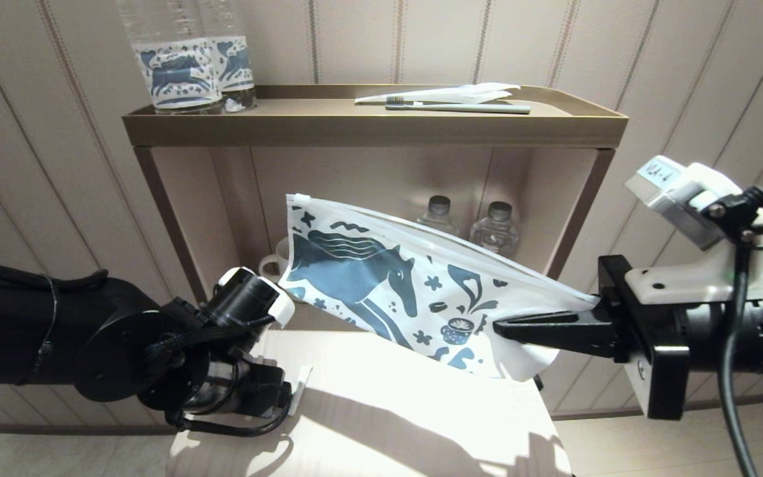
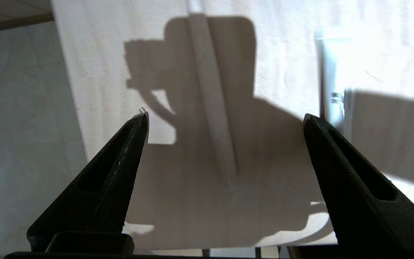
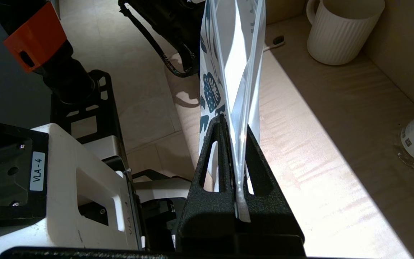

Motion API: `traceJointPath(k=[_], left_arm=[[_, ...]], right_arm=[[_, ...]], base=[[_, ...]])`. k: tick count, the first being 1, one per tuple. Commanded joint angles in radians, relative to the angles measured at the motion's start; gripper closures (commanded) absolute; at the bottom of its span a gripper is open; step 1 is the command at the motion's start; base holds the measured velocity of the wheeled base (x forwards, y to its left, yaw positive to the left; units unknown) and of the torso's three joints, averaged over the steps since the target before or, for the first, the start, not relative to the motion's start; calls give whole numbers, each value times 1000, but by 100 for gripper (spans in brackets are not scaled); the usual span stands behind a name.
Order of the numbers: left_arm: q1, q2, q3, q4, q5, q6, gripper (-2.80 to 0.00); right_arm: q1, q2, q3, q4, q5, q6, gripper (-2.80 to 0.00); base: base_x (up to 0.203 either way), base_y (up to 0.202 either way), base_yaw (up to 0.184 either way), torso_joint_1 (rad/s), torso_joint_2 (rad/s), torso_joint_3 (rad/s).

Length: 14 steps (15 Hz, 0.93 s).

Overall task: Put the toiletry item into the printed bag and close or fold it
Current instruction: Pick up a toothbrush

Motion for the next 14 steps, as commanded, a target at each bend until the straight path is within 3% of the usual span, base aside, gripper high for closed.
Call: traceJointPath(k=[1, 6, 7, 14], left_arm=[[0, 17, 0, 1, -2, -10, -280], [0, 17, -1, 3, -1, -19, -280], [0, 17, 2, 1, -1, -19, 0], [0, 18, 10, -3, 11, -28, 0]], right_arm=[[1, 2, 0, -1, 4, -1, 0], [0, 3, 0, -1, 4, -1, 0], [0, 3, 0, -1, 4, -1, 0], [-13, 2, -4, -2, 4, -4, 0]], base=[[0, 0, 0, 0, 0, 0], [0, 0, 0, 0, 0, 0], [0, 0, 0, 0, 0, 0], [0, 0, 0, 0, 0, 0]])
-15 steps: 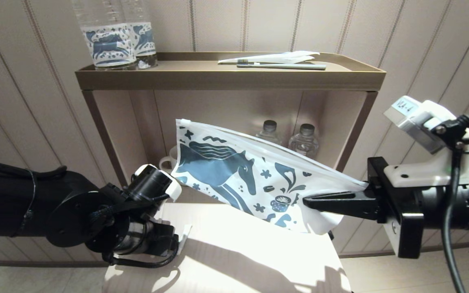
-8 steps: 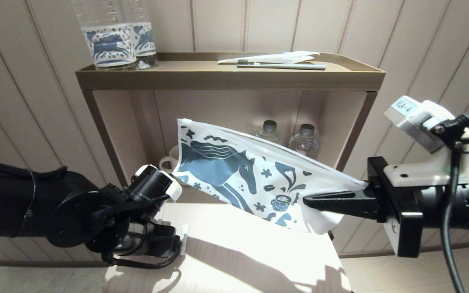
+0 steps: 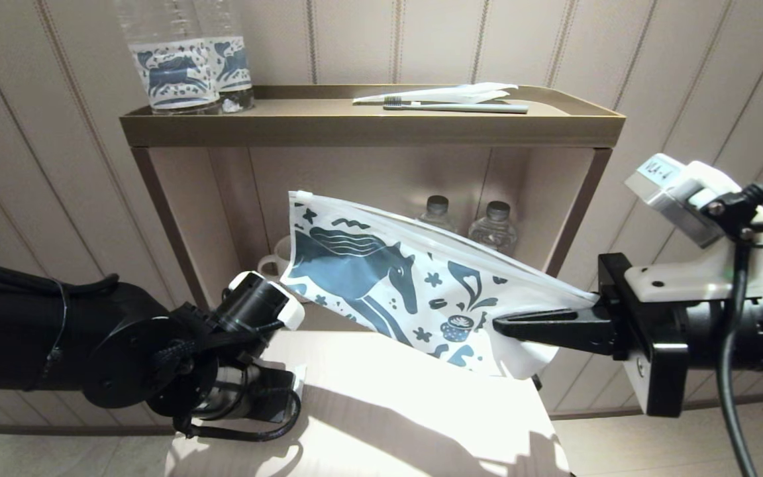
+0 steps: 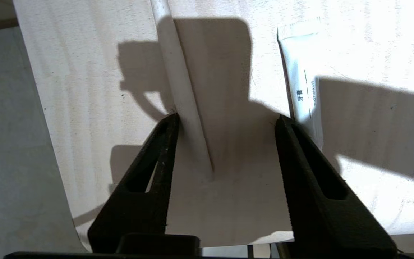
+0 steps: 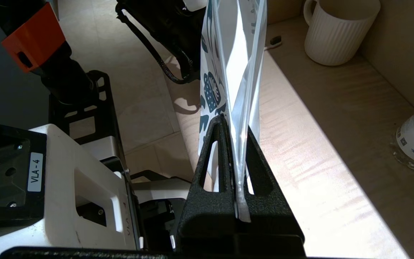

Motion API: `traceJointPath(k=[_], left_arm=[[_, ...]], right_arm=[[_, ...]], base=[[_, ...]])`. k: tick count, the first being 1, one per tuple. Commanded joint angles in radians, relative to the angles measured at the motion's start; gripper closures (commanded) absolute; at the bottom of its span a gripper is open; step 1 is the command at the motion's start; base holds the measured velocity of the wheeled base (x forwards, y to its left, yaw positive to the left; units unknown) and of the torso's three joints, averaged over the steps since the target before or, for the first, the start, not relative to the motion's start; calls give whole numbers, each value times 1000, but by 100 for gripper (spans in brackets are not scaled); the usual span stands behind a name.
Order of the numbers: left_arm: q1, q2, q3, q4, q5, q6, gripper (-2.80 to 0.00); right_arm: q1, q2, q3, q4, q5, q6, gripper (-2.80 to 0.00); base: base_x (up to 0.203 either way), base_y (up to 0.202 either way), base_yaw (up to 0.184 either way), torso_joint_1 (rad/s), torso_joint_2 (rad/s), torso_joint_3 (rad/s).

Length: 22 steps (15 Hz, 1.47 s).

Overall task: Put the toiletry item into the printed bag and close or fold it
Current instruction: Pick up a toothbrush

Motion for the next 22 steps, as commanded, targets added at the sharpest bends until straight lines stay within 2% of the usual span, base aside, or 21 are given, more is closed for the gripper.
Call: traceJointPath(k=[1, 14, 22], left_arm=[[1, 5, 5, 7, 7, -3, 0], [4, -68, 3, 41, 9, -11, 0], [4, -45, 2, 37, 8, -19, 0]], right_arm=[[-26, 0, -5, -1, 5, -3, 0], [-34, -26, -14, 1, 7, -3, 0], [-34, -25, -13, 1, 7, -3, 0]], base=[[0, 0, 0, 0, 0, 0], [0, 0, 0, 0, 0, 0], [0, 0, 0, 0, 0, 0]])
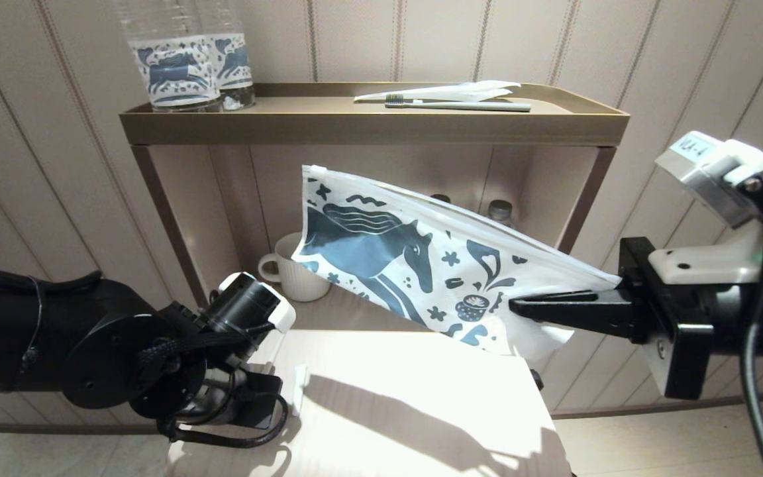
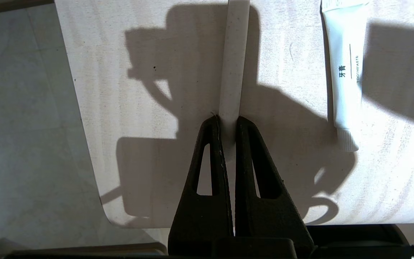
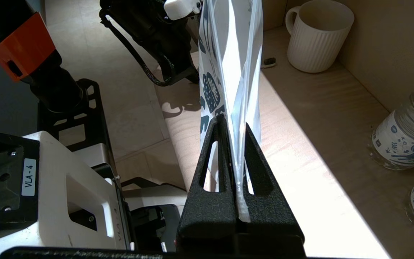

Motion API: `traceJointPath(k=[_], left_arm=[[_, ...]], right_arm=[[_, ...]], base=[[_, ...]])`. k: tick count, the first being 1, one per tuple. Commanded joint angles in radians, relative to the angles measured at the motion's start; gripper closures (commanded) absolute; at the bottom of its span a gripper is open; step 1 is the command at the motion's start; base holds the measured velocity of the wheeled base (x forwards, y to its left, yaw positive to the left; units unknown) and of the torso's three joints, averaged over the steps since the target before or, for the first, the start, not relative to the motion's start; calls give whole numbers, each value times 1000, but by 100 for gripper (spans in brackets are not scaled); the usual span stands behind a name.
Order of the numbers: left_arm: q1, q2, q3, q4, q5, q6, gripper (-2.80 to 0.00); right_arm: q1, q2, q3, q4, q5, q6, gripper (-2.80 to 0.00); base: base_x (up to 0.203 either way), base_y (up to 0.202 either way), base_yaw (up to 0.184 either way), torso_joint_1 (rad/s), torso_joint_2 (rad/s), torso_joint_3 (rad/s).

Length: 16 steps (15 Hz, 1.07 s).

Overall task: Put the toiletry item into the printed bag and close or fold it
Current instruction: Pick up a toothbrush

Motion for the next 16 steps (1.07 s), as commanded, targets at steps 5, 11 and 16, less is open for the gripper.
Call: traceJointPath(k=[5, 11, 16], left_arm=[[-2, -121, 3, -24, -1, -3, 0], [-2, -305, -11, 50, 2, 15, 0], [-1, -344, -45, 61, 1, 56, 0]], right_arm=[[2, 0, 3, -1, 4, -1, 0], [1, 18, 22, -6, 3, -4, 0], [5, 36, 104, -12, 12, -138, 0]], base=[[0, 0, 0, 0, 0, 0], [0, 0, 0, 0, 0, 0], [0, 0, 0, 0, 0, 0]])
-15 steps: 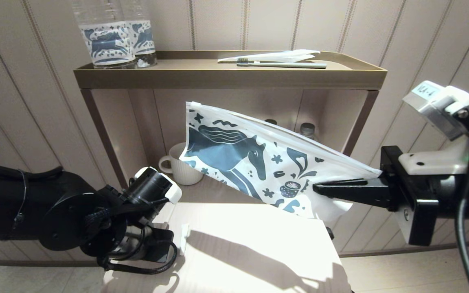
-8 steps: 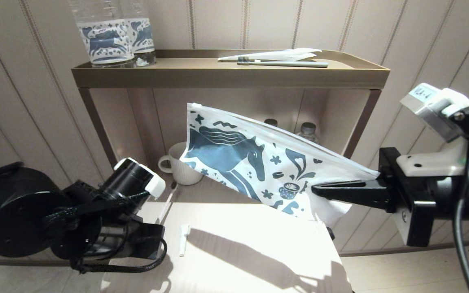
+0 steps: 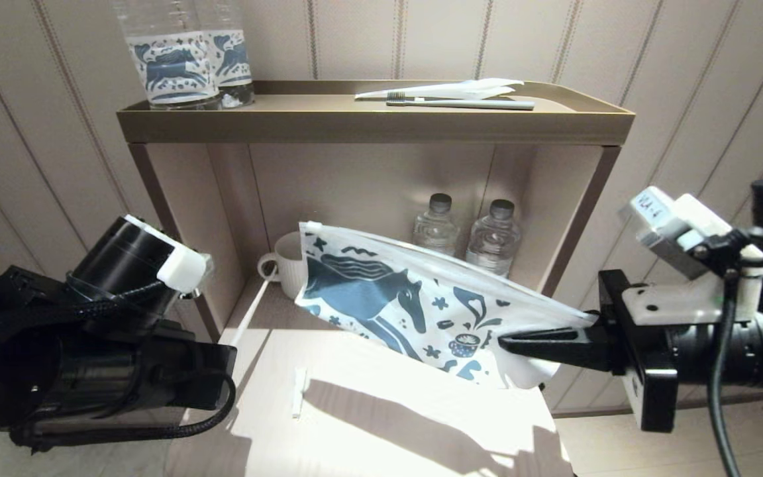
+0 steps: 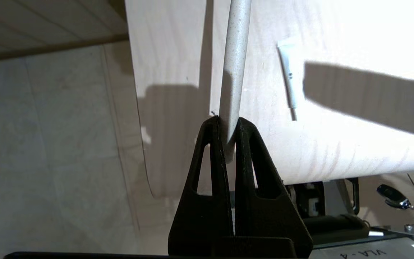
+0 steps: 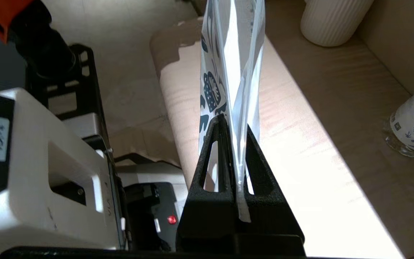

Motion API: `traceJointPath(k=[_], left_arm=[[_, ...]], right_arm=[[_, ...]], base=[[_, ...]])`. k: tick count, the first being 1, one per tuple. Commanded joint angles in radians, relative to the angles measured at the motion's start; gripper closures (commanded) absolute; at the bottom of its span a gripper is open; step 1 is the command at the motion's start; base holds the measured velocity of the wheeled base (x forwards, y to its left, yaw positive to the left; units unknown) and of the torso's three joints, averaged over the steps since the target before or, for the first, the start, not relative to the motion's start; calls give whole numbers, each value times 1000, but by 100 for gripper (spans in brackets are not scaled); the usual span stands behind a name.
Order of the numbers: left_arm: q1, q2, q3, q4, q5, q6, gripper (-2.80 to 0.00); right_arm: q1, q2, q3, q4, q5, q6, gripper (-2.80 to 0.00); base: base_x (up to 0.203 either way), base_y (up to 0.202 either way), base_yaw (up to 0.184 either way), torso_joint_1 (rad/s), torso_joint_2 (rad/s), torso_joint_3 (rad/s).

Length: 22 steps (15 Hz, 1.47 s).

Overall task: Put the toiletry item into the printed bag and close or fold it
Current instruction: Pick up a toothbrush, then place the toothbrush in the storage bag

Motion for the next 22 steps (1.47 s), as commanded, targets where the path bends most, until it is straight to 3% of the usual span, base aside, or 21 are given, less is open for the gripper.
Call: traceJointPath(k=[1, 5, 10, 15, 19, 22], left_arm=[[1, -30, -40, 2, 2, 34, 0], [2, -44, -167, 2, -10, 170, 0], [22, -27, -347, 28, -96, 349, 0], [22, 23, -454, 31, -373, 453, 0], [20, 76, -475, -32, -604, 467, 0], [11, 102, -444, -78, -709, 490, 0]], right_arm=[[1, 6, 46, -1, 5, -70, 0], [4, -4, 126, -4, 7, -188, 0], [-6, 26, 181, -93, -4, -238, 0], [-41, 125, 200, -179, -18, -239, 0], [-41, 138, 202, -189, -18, -239, 0], [-42, 137, 200, -189, -18, -239, 0]], base=[[0, 0, 0, 0, 0, 0], [0, 0, 0, 0, 0, 0], [0, 0, 0, 0, 0, 0], [0, 0, 0, 0, 0, 0], [0, 0, 0, 0, 0, 0], [0, 0, 0, 0, 0, 0]])
